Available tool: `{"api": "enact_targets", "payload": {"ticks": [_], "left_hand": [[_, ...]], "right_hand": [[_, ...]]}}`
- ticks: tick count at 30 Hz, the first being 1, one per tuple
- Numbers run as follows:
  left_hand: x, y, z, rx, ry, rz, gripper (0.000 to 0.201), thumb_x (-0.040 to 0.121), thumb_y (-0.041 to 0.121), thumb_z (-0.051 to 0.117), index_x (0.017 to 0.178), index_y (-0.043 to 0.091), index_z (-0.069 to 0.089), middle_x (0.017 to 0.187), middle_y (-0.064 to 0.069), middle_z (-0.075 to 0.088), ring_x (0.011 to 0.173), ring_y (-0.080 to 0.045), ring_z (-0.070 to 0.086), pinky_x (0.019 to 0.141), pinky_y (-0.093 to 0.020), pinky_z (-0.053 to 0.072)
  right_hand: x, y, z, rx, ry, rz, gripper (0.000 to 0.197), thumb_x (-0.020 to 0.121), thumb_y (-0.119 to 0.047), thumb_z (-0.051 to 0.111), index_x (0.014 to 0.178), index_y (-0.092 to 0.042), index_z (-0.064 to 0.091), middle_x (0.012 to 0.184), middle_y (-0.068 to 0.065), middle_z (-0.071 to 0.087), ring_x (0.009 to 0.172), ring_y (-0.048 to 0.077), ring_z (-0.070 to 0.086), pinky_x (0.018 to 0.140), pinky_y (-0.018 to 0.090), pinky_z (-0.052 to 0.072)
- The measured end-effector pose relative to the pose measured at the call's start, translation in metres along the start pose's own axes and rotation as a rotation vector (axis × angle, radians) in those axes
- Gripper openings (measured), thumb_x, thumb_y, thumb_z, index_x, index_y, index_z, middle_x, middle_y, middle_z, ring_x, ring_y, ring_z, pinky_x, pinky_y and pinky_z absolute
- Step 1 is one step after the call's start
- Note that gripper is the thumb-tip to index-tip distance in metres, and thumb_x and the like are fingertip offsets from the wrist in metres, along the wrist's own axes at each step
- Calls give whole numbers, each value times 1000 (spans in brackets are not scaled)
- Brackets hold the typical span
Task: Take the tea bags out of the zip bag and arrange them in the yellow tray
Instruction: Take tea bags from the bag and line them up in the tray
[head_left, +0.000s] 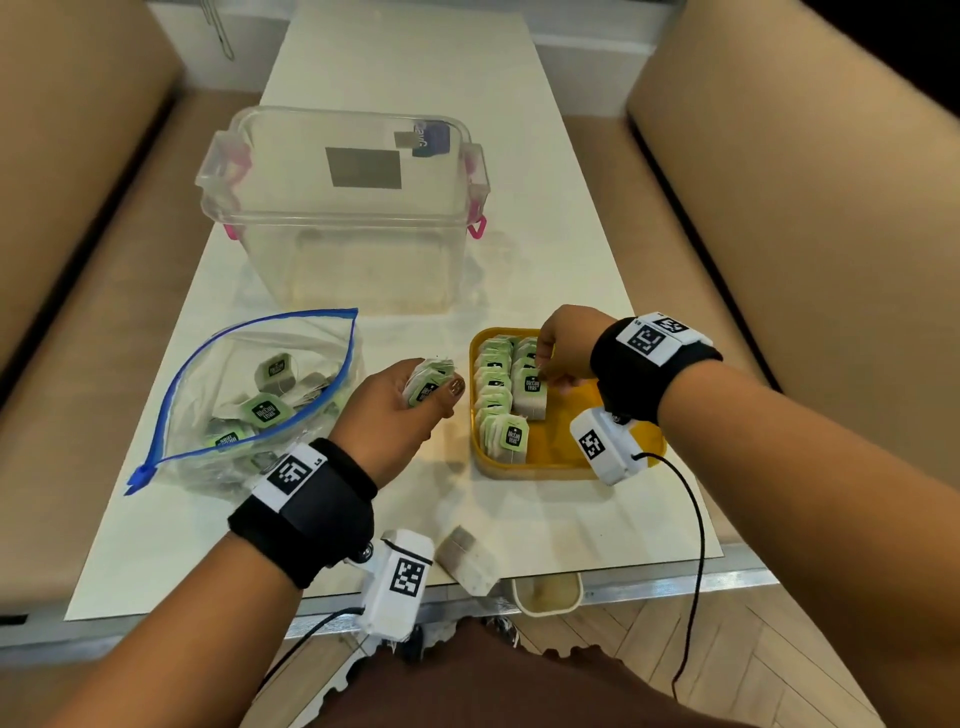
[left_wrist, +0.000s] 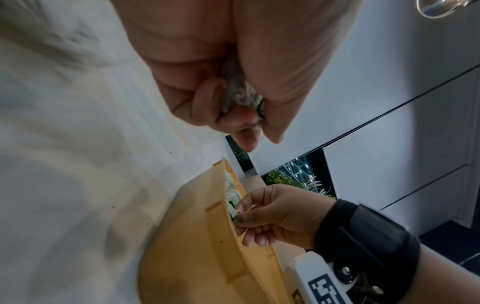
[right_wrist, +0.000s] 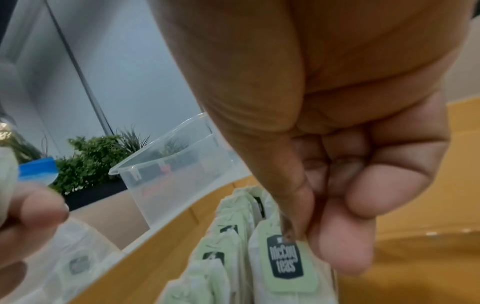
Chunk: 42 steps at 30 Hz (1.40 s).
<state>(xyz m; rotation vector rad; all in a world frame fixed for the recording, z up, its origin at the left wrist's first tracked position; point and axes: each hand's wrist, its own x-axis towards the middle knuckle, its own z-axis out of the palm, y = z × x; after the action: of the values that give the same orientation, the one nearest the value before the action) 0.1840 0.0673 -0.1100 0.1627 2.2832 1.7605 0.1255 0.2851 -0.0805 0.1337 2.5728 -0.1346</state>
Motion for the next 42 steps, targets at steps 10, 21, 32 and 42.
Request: {"api": "enact_targets", "payload": {"ticks": [10, 21, 32, 42], "left_hand": [[-2, -1, 1, -5, -46, -3, 22, 81, 14, 72, 102, 18, 64, 79, 5, 60, 57, 6, 52, 55, -9, 41], [5, 11, 11, -87, -155, 36, 18, 86, 7, 67, 99, 16, 59, 77, -17, 65, 49, -10, 50, 51, -23, 41], [6, 14, 12, -79, -121, 74, 3, 87, 17, 67, 85, 17, 64, 48, 10, 54, 44, -4, 44, 48, -14, 40], [15, 6, 10, -18, -46, 29, 13, 81, 13, 73, 86, 24, 67, 78, -5, 69, 57, -10, 55, 51, -19, 48]], "right_hand": [[-5, -2, -5, -52, 54, 12, 22, 88, -22, 65, 93, -3, 75, 92, 10, 75, 79, 22, 69, 85, 34, 57], [-65, -34, -21, 401, 149, -532, 14, 88, -23, 67, 97, -15, 71, 74, -9, 68, 61, 7, 63, 55, 11, 46], [-64, -12, -26, 516, 266, -448, 9, 85, -17, 71, 91, -11, 67, 73, 2, 73, 62, 14, 69, 67, 27, 56], [-52, -5, -27, 380, 270, -352, 5, 87, -15, 66, 91, -14, 69, 70, -4, 68, 64, 15, 69, 69, 25, 55]]}}
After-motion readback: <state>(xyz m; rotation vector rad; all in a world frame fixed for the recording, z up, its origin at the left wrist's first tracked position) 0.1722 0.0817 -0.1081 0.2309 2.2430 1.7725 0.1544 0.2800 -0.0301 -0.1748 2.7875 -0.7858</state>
